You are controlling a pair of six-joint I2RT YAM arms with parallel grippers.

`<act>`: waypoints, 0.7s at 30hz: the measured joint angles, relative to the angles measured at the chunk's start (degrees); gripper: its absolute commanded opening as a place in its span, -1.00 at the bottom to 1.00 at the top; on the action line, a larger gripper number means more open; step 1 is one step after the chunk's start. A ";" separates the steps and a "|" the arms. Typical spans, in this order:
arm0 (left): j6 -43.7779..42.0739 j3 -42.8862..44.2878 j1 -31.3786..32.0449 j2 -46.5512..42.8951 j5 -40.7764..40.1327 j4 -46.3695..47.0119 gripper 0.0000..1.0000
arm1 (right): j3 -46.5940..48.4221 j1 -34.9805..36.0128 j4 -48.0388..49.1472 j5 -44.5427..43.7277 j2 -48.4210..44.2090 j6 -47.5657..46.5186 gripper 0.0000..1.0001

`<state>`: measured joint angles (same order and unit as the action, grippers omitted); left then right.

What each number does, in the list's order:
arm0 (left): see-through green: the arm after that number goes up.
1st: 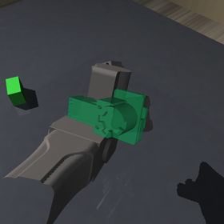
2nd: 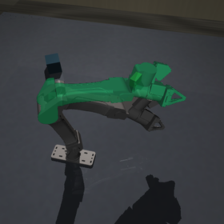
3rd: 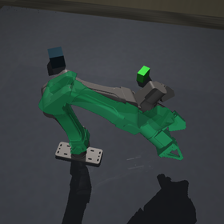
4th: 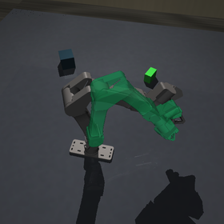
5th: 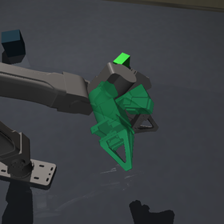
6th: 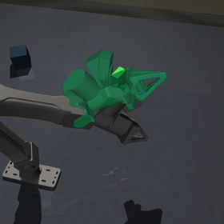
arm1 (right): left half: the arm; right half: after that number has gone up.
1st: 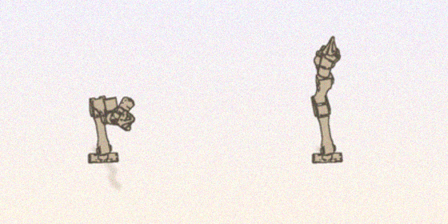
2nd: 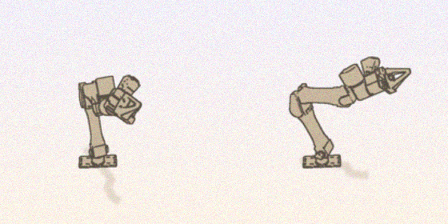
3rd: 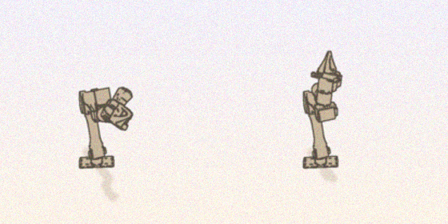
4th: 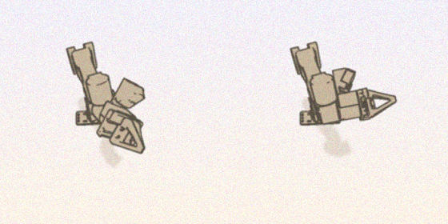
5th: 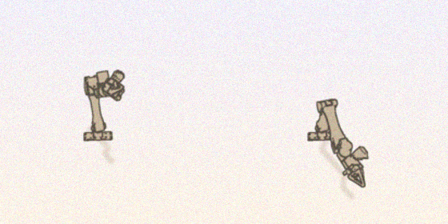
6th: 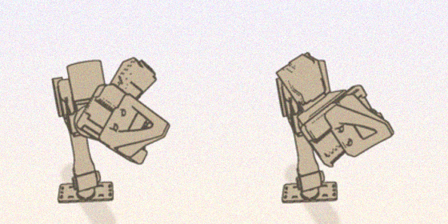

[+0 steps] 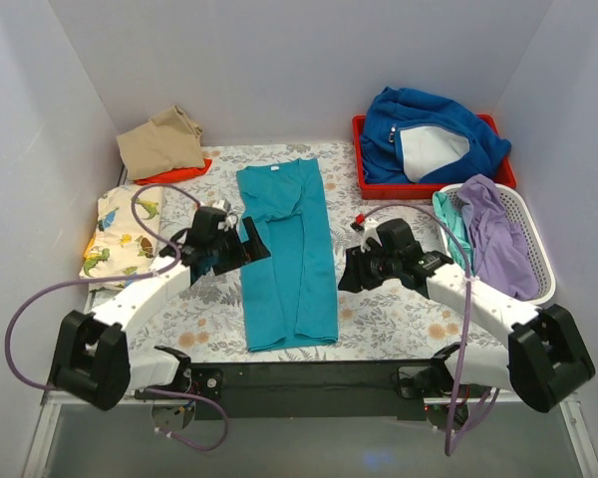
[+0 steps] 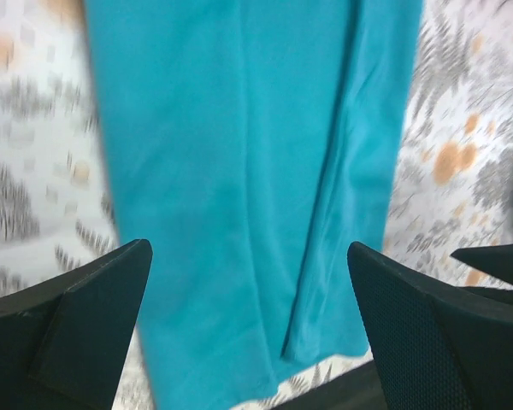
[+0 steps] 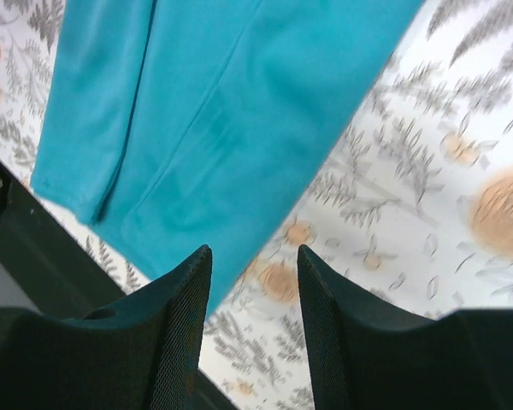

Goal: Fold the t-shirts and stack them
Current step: Fold the tshirt

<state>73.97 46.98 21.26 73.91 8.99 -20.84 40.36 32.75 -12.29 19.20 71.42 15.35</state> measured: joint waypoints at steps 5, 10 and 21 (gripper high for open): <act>7.50 -12.81 4.55 -11.65 -3.58 -2.69 0.96 | -7.32 1.60 -1.18 0.55 -6.91 4.98 0.02; 13.75 -20.46 8.28 -18.58 -4.83 -5.77 0.97 | -12.76 4.46 -1.33 0.87 -9.07 10.01 0.02; 24.61 -22.38 17.18 -18.12 -6.43 -6.99 0.96 | -15.87 10.56 2.23 1.55 -6.12 16.68 0.04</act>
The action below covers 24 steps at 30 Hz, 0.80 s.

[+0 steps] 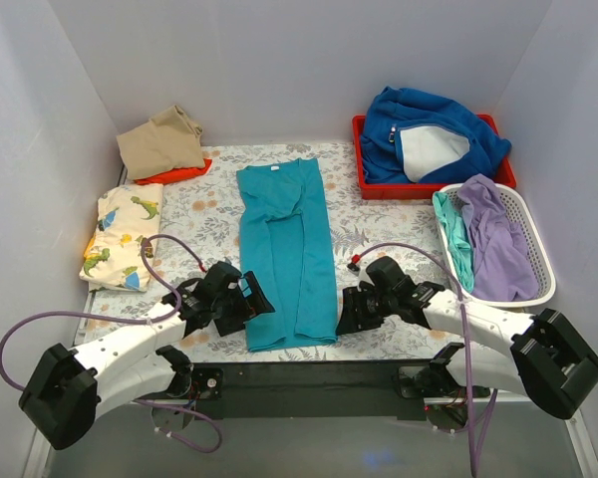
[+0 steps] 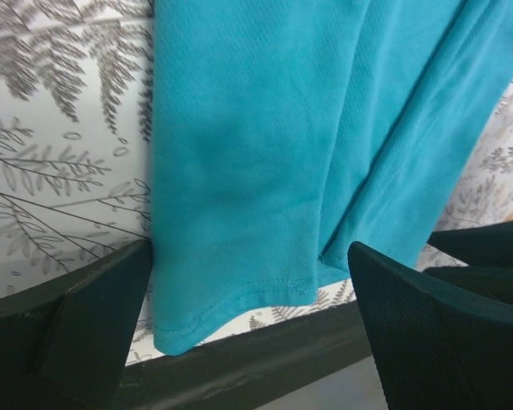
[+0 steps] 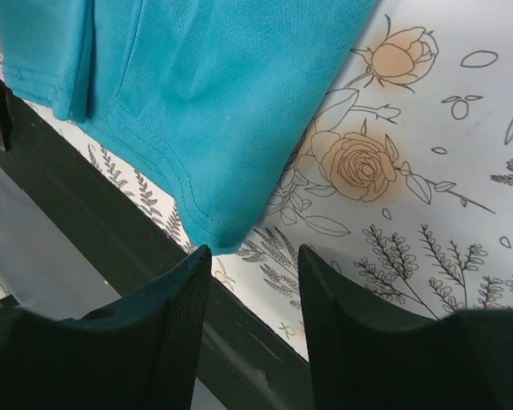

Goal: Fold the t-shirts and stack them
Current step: Fold the tshirt

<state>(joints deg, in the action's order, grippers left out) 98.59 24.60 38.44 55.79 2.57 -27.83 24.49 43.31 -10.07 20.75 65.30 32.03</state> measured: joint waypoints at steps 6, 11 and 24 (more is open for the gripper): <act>5.05 -2.29 4.37 -3.30 0.20 0.90 0.96 | -0.09 0.70 3.21 0.00 2.71 1.36 0.04; 8.85 -2.69 7.76 -4.11 0.20 0.00 0.96 | -0.09 1.09 5.55 0.42 4.24 2.56 0.04; 15.89 -6.27 11.37 -11.96 1.09 -3.98 0.76 | -0.09 3.34 9.18 0.90 6.58 5.11 -0.16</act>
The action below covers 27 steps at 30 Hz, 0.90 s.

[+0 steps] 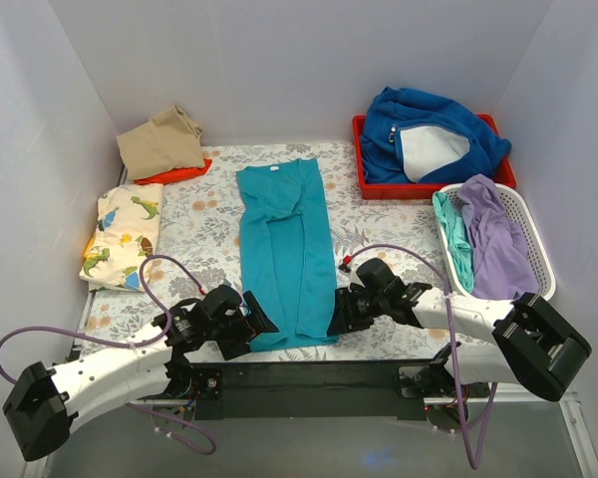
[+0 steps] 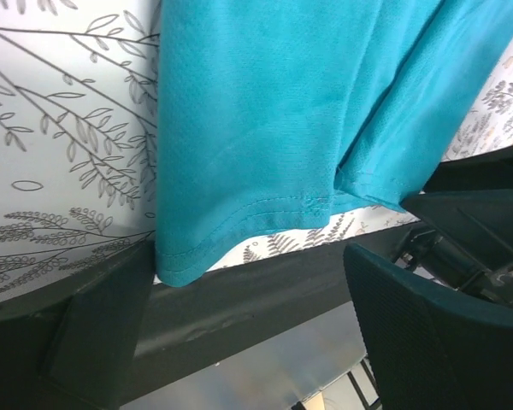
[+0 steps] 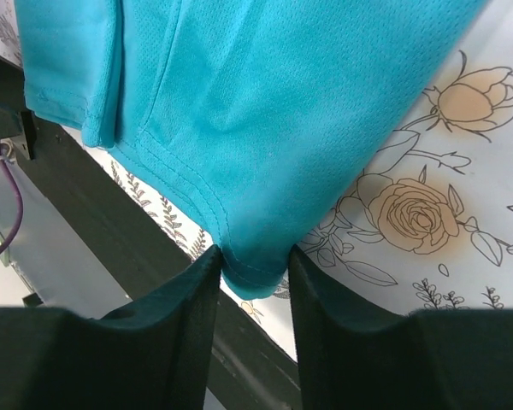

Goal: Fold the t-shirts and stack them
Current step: Fold the tshirt

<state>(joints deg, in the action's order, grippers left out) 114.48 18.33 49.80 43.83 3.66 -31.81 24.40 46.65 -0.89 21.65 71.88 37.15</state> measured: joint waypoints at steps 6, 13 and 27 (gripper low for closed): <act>0.96 -0.33 0.26 1.53 0.20 -1.18 -0.23 | 0.00 0.35 0.87 0.02 1.01 0.20 -0.29; 0.52 -1.51 0.33 2.23 -0.04 -3.06 -1.00 | 0.00 0.39 1.05 0.20 1.01 0.13 -0.34; -2.29 3.65 0.33 2.23 -0.24 -9.31 -1.00 | 0.22 1.11 -1.49 1.22 -6.21 -0.44 -0.61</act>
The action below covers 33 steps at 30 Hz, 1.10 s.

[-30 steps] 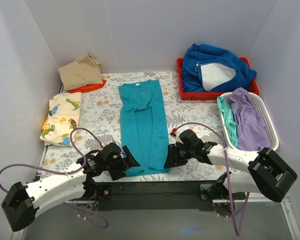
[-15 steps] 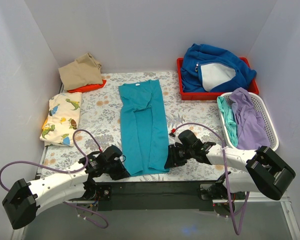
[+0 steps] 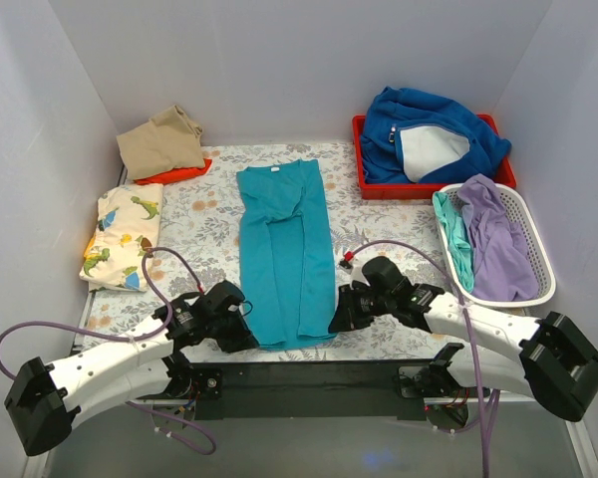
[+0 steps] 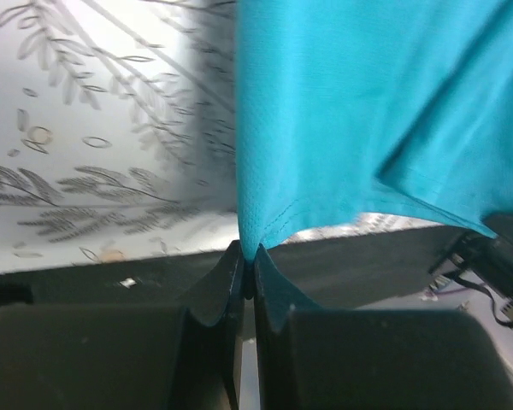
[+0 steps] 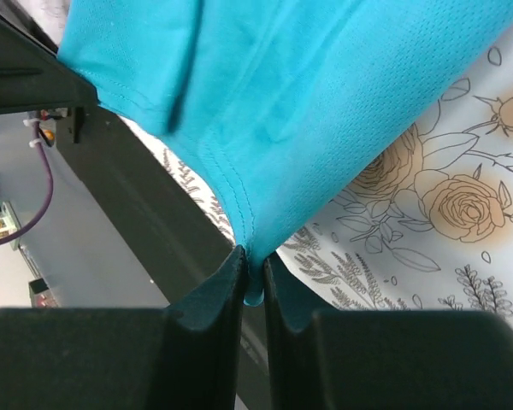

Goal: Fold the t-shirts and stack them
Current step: Fold the tshirt

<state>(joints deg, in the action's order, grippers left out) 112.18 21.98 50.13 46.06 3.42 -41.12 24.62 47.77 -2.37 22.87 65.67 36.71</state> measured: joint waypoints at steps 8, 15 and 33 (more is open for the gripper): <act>-2.99 11.69 -0.02 0.35 -3.74 -6.27 -1.00 | 5.66 0.04 -3.61 -0.72 -3.85 -2.40 -0.60; -4.85 16.72 0.00 5.11 -10.60 -8.66 -1.00 | 12.48 0.00 -5.38 -2.86 1.27 -6.73 -0.60; -20.15 25.16 -16.44 21.27 -20.17 1.66 -1.00 | 31.32 -10.12 -8.35 -4.85 20.68 -19.47 -0.60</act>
<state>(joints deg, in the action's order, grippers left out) 92.03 47.13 33.69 67.33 -16.75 -39.46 55.94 37.65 -10.72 18.02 86.35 17.23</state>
